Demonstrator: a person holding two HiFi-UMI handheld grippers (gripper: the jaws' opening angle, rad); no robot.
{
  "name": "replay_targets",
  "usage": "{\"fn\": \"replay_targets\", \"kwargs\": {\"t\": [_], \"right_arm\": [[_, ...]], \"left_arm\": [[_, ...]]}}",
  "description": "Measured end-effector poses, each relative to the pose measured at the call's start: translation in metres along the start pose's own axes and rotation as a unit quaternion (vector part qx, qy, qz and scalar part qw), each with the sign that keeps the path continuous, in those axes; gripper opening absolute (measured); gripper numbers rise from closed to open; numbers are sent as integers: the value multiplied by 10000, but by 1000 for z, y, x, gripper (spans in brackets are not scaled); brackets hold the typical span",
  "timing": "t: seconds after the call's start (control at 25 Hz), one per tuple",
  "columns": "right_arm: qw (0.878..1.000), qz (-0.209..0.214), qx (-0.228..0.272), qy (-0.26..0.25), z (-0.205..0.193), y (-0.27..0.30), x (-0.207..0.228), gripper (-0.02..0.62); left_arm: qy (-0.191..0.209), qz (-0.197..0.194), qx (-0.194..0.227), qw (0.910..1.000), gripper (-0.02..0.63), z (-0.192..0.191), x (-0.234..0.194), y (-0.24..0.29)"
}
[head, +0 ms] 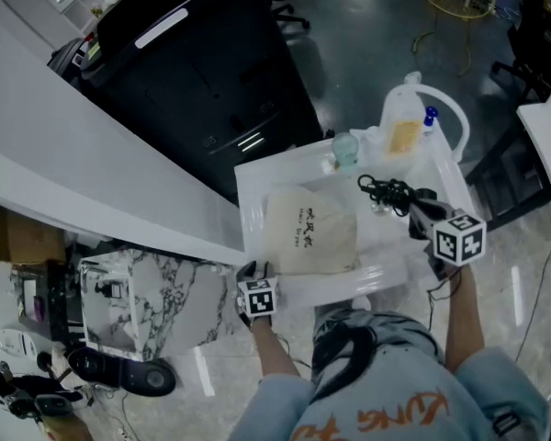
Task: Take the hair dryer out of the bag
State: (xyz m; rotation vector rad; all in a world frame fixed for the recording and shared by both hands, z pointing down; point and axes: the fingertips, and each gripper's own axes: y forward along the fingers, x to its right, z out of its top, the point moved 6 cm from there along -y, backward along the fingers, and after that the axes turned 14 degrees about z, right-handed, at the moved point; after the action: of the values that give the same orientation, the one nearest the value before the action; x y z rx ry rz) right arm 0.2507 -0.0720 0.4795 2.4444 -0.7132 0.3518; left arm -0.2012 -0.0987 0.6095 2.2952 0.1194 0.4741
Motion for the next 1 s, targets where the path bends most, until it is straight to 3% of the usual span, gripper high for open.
{"fn": "replay_targets", "kwargs": {"t": [0.08,0.16,0.32,0.52,0.64,0.68,0.76,1.0], "right_arm": [[9999,28,88,81,1,2,-2,22],[9997,23,166,158,1,4,-2,23],[9989,-15,318,344,5,9,-6,23],[9978,-150,497,402,9,-1,-8,23],[9959,-290,711,468,11,-10,-6,23],[9955,-343,746,467,12,-12,-6,23],[9950,-442,775,455,13,-17,-5,23],[9927,-781,691,602,2,-19,9,23]], "left_arm": [[-619,64,380,9973,124,17,-7,-13],[-1194,56,942,9883,124,46,-12,-29],[-1671,-278,2035,9643,124,117,-2,-60],[-1688,-1050,3082,9303,112,191,53,-100],[-1589,-1359,3492,9134,7,218,87,-121],[-1573,-1452,3583,9087,3,225,97,-126],[-1545,-1562,3668,9040,2,233,114,-133],[-1328,-1799,3606,9055,2,232,143,-139]]}}
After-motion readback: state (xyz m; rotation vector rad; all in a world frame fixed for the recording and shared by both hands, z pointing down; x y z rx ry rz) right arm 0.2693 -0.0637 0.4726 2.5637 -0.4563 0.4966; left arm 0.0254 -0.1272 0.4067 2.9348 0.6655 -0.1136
